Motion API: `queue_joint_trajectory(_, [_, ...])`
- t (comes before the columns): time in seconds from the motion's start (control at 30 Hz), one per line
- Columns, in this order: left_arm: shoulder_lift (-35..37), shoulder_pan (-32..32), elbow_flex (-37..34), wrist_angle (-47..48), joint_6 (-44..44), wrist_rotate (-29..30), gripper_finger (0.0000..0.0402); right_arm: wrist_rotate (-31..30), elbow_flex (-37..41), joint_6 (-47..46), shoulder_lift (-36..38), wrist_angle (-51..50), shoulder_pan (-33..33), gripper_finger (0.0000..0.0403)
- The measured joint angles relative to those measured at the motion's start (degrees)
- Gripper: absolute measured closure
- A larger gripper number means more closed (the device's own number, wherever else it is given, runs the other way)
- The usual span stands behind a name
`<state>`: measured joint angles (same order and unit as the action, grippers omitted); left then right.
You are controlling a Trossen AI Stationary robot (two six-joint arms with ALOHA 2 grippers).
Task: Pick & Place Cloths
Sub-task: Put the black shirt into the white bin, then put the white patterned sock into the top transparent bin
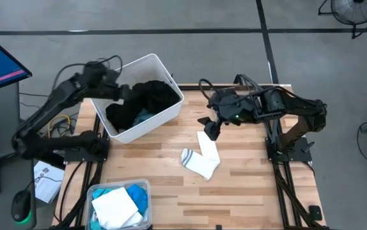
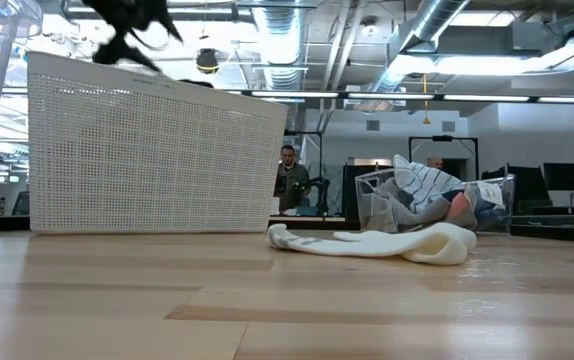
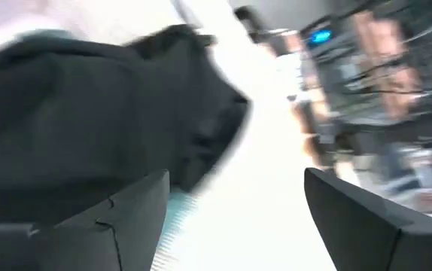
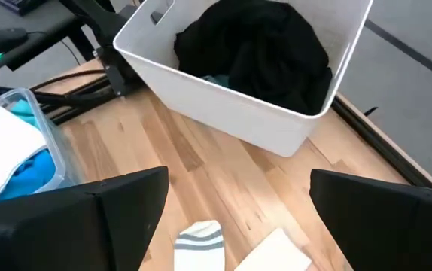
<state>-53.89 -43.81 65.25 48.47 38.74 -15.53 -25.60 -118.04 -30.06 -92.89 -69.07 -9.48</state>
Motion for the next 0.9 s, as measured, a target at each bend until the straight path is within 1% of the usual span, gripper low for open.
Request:
queue_joint_trajectory(0.1, [5.6,0.0,0.0,-0.2,2.6,-3.5,0.0112,0.0,0.5,-0.1,-0.3,0.3,-0.6,0.0088])
queue_joint_trajectory(0.2, [10.3,0.0,0.0,-0.3,2.8,-6.2,0.0112,-1.2,4.5,-4.5,0.0,0.9,-1.8,0.0088])
queue_joint_trajectory(0.3, [15.5,0.0,0.0,-1.2,2.8,-7.4,0.0112,-2.1,13.3,-12.8,-0.2,0.8,-3.5,0.0088])
queue_joint_trajectory(0.4, [20.5,0.1,0.0,-2.9,3.7,-8.4,0.0112,1.9,24.8,-23.0,-0.3,2.7,-5.6,0.0088])
queue_joint_trajectory(0.53, [26.2,0.1,0.0,-6.2,5.4,-8.4,0.0112,6.3,38.7,-32.0,-0.3,12.2,-8.6,0.0088])
queue_joint_trajectory(0.63, [29.4,0.1,0.0,-9.0,7.1,-8.4,0.0112,8.0,45.6,-34.2,-0.3,20.9,-10.2,0.0088])
queue_joint_trajectory(0.73, [31.6,0.1,0.0,-12.3,9.8,-8.4,0.0112,8.7,49.7,-36.0,-0.3,24.6,-10.4,0.0088])
queue_joint_trajectory(0.8, [32.4,0.1,0.0,-15.2,12.2,-8.4,0.0112,8.6,51.6,-37.6,-0.3,25.0,-10.3,0.0088])
queue_joint_trajectory(0.9, [33.4,0.1,-0.1,-18.1,14.8,-8.6,0.0112,6.6,53.9,-39.2,-0.4,25.9,-10.2,0.0088])
